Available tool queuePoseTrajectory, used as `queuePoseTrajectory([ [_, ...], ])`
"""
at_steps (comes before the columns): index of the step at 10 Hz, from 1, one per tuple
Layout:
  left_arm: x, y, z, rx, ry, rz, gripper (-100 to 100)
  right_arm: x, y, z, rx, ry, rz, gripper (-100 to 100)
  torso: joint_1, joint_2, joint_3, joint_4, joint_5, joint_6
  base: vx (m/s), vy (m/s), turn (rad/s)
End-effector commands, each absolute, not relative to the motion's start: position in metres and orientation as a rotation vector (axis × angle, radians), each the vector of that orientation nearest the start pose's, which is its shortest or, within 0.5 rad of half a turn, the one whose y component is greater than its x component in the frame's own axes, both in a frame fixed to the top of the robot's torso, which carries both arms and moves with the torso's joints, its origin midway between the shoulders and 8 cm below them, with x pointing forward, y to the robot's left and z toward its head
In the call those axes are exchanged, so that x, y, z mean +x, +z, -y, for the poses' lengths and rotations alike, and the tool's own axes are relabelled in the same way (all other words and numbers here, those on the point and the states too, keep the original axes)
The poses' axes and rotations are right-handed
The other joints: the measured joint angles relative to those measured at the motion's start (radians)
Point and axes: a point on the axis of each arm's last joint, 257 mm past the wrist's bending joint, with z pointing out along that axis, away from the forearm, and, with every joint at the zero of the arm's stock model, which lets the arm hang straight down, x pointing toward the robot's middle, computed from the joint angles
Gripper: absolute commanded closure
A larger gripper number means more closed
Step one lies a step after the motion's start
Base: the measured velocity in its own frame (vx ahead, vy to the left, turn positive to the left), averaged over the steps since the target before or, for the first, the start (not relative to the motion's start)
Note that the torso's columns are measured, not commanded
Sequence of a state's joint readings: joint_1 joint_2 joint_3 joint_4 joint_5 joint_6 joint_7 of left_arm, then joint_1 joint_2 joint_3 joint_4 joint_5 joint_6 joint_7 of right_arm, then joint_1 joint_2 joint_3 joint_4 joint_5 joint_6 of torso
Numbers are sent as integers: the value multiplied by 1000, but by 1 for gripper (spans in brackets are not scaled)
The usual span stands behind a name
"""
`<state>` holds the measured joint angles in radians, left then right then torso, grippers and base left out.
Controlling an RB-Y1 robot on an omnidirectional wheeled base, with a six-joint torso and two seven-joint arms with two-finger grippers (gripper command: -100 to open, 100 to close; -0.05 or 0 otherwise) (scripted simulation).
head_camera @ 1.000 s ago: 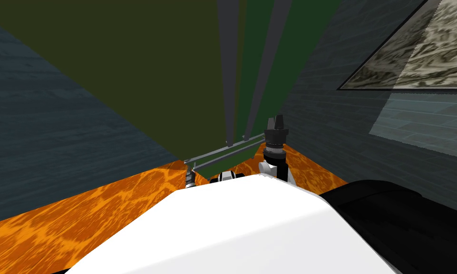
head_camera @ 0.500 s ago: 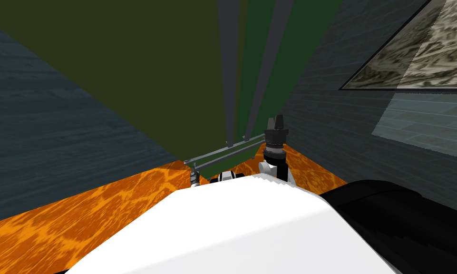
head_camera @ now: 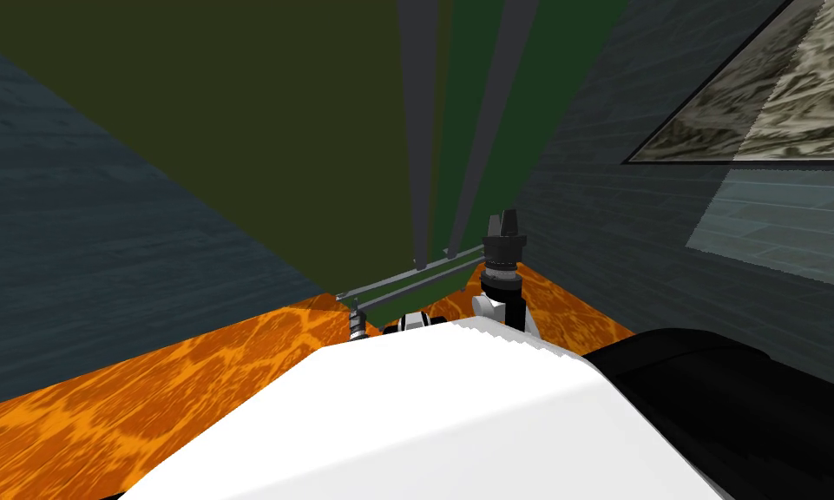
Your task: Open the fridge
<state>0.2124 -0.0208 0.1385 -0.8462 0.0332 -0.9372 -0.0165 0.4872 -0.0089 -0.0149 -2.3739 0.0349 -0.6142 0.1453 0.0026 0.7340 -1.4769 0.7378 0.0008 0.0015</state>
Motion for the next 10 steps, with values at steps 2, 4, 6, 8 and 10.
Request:
queuePoseTrajectory([
  [2,347,-415,-309,-1286,-1033,-1019,100,301,87,266,404,1176,-511,0,1,1,1,-3,3,0,-24,-2,-7],
  [4,352,-413,-309,-1285,-1034,-1027,100,301,87,266,404,1176,-511,0,-2,6,2,-1,1,-2,-134,-40,30],
  [6,358,-411,-309,-1288,-1035,-1036,100,301,87,266,404,1176,-511,0,-3,8,3,-1,0,-2,-195,-54,34],
  [8,360,-410,-309,-1286,-1037,-1036,100,301,87,266,404,1176,-511,0,-3,4,1,0,-1,-2,-150,-38,22],
  [10,356,-413,-324,-1297,-1023,-1032,100,301,87,266,404,1176,-511,0,-3,1,-1,-1,-1,-2,-149,-66,-68],
])
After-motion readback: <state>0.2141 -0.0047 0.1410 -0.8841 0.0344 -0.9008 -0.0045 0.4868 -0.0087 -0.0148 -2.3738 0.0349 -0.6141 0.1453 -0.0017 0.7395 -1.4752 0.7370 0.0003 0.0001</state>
